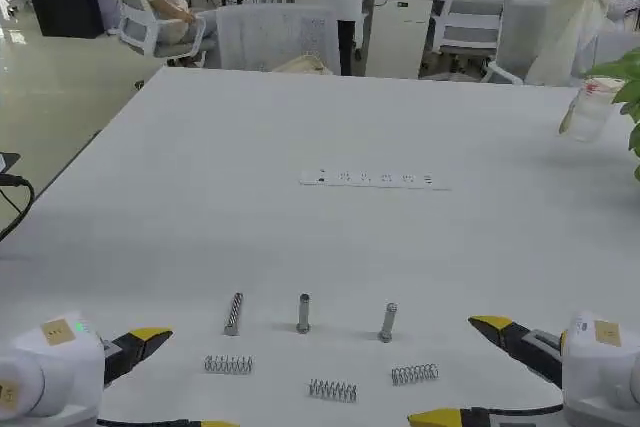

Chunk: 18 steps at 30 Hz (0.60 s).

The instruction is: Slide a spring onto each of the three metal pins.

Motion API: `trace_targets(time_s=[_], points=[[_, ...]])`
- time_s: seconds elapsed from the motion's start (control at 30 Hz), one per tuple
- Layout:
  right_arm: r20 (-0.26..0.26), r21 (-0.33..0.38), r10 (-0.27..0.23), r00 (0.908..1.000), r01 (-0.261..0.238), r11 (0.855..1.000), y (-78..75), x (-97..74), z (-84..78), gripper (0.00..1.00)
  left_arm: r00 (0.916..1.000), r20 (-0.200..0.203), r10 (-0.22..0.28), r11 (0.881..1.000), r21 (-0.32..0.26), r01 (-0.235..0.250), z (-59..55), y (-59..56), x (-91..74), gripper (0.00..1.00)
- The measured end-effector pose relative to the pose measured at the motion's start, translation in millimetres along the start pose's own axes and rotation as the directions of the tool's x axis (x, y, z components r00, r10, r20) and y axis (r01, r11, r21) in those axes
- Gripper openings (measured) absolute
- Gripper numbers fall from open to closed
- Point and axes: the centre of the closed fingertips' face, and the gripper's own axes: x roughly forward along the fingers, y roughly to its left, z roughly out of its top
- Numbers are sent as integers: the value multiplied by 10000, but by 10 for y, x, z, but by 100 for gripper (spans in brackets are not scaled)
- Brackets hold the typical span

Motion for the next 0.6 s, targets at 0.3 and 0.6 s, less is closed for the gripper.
trace_targets(time_s=[0.3,0.6], points=[[-6,32,44,10000,-44,10000,13,6,-2,92,10000,18,13,10000,-41,-13,-2,2,-1,86],[16,13,124,9999,-124,9999,37,20,-3,92,9999,67,141,9998,-127,-140,-5,18,-30,85]])
